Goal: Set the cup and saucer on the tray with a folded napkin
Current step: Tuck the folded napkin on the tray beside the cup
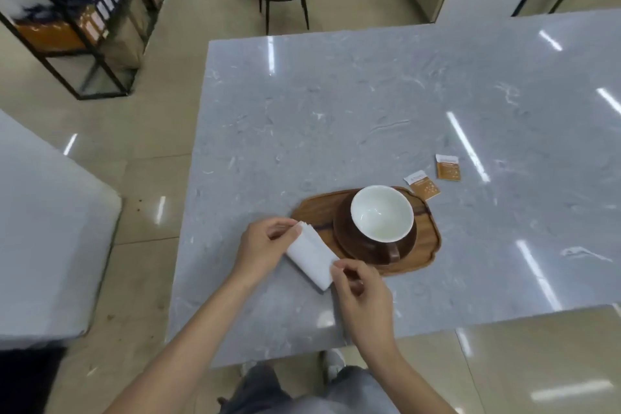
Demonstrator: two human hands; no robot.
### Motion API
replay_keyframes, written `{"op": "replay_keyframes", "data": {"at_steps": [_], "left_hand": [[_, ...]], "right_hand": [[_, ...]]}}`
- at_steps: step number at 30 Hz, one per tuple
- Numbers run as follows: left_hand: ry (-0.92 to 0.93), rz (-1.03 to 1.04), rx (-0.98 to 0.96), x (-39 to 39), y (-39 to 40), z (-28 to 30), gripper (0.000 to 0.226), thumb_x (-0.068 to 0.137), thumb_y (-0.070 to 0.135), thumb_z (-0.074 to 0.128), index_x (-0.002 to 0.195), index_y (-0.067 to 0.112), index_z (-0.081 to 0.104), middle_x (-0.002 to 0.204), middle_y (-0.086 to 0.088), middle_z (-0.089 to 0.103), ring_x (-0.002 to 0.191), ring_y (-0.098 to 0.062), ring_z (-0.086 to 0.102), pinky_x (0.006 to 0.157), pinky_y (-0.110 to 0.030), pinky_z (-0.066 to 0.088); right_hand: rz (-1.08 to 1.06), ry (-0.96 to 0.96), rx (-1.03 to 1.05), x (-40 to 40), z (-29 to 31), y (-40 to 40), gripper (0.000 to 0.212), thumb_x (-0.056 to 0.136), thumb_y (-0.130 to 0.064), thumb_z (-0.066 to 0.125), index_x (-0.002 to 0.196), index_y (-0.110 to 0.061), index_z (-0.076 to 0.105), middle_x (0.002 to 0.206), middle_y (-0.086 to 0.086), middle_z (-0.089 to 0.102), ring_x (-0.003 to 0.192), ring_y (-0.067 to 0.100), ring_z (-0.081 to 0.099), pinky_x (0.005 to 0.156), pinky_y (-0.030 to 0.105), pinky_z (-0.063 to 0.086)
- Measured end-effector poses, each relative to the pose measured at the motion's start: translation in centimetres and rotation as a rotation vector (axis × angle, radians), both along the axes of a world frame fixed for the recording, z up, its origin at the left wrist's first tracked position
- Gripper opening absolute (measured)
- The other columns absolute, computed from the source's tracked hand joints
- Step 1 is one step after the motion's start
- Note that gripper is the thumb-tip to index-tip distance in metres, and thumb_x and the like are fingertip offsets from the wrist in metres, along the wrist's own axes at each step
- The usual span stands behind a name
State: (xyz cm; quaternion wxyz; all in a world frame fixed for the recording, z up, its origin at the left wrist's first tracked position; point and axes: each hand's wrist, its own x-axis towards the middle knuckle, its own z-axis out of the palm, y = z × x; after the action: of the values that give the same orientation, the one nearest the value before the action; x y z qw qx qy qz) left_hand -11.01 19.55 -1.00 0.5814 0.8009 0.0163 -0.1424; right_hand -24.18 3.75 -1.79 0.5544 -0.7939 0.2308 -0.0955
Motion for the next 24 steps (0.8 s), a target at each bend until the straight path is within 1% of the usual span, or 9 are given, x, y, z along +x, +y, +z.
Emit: {"op": "replay_keyframes", "data": {"at_steps": [2,4,5,7,10,13,16,19,24], "left_hand": [[-0.022,-0.119,0.055,1.5,-0.4,-0.2,0.005,0.087,0.026,0.077,0.091,0.024,0.079,0.086,0.005,0.08,0.087,-0.009,0.075,0.078,-0.022,0.054],[-0.054,-0.219,0.092,2.8,-0.8,-0.2,0.005,0.086,0.031,0.077,0.089,0.028,0.079,0.083,0.012,0.08,0.083,-0.002,0.074,0.072,-0.012,0.051],[-0.077,-0.262,0.103,3.3,-1.1,-0.2,0.006,0.085,0.032,0.078,0.089,0.028,0.079,0.083,0.014,0.079,0.082,0.0,0.074,0.071,-0.011,0.051],[-0.15,-0.342,0.14,4.1,-1.5,-0.3,0.012,0.085,0.034,0.077,0.094,0.026,0.079,0.087,0.012,0.08,0.084,0.0,0.073,0.076,-0.018,0.054],[-0.394,-0.418,0.275,4.6,-1.6,-0.7,0.02,0.087,0.034,0.075,0.104,0.025,0.078,0.097,0.011,0.079,0.095,-0.012,0.066,0.091,-0.028,0.051],[-0.542,-0.421,0.3,4.9,-1.5,-1.0,0.016,0.086,0.03,0.077,0.102,0.028,0.08,0.094,0.013,0.078,0.095,-0.019,0.056,0.087,-0.033,0.051],[-0.548,-0.397,0.265,5.4,-1.8,-1.2,0.017,0.084,0.031,0.08,0.1,0.029,0.082,0.093,0.015,0.079,0.096,-0.015,0.054,0.083,-0.032,0.051],[-0.537,-0.398,0.262,6.1,-2.3,-1.3,0.016,0.083,0.036,0.08,0.098,0.03,0.083,0.095,0.017,0.079,0.1,-0.014,0.053,0.085,-0.034,0.051],[-0.474,-0.415,0.39,7.1,-3.2,-1.4,0.016,0.079,0.05,0.077,0.091,0.041,0.082,0.105,0.017,0.071,0.111,-0.018,0.05,0.091,-0.042,0.049]], "right_hand": [[-0.075,0.023,-0.077,0.0,-0.4,1.2,0.008,0.093,-0.027,0.071,0.1,-0.029,0.074,0.11,-0.009,0.063,0.091,-0.003,0.065,0.075,0.004,0.049],[-0.148,0.046,-0.101,-0.2,-0.8,2.7,0.017,0.091,-0.032,0.074,0.105,-0.024,0.075,0.119,-0.006,0.056,0.095,0.001,0.066,0.081,0.011,0.055],[-0.177,0.026,-0.123,-0.3,-1.0,3.4,0.022,0.089,-0.034,0.076,0.108,-0.022,0.075,0.121,-0.006,0.054,0.098,0.003,0.065,0.082,0.011,0.056],[-0.203,-0.004,-0.225,-0.4,-1.2,4.8,0.032,0.085,-0.036,0.081,0.112,-0.02,0.073,0.123,-0.006,0.051,0.105,0.003,0.061,0.084,0.013,0.055],[-0.235,0.029,-0.436,0.0,-1.6,6.2,0.038,0.084,-0.035,0.081,0.117,-0.018,0.072,0.123,-0.003,0.058,0.105,0.004,0.055,0.084,0.016,0.05],[-0.303,0.078,-0.565,0.5,-2.0,7.1,0.039,0.086,-0.037,0.077,0.12,-0.019,0.072,0.124,-0.001,0.064,0.108,0.011,0.053,0.087,0.019,0.044],[-0.343,0.085,-0.6,0.9,-2.4,7.5,0.039,0.089,-0.037,0.073,0.125,-0.021,0.069,0.127,-0.002,0.063,0.109,0.015,0.051,0.086,0.026,0.049],[-0.383,0.059,-0.627,1.4,-2.6,8.0,0.04,0.091,-0.034,0.071,0.128,-0.019,0.068,0.125,0.003,0.058,0.107,0.017,0.051,0.085,0.028,0.05],[-0.423,0.097,-0.66,2.1,-2.3,8.2,0.041,0.092,-0.035,0.067,0.13,-0.018,0.067,0.12,0.008,0.058,0.103,0.02,0.052,0.08,0.033,0.052]]}}
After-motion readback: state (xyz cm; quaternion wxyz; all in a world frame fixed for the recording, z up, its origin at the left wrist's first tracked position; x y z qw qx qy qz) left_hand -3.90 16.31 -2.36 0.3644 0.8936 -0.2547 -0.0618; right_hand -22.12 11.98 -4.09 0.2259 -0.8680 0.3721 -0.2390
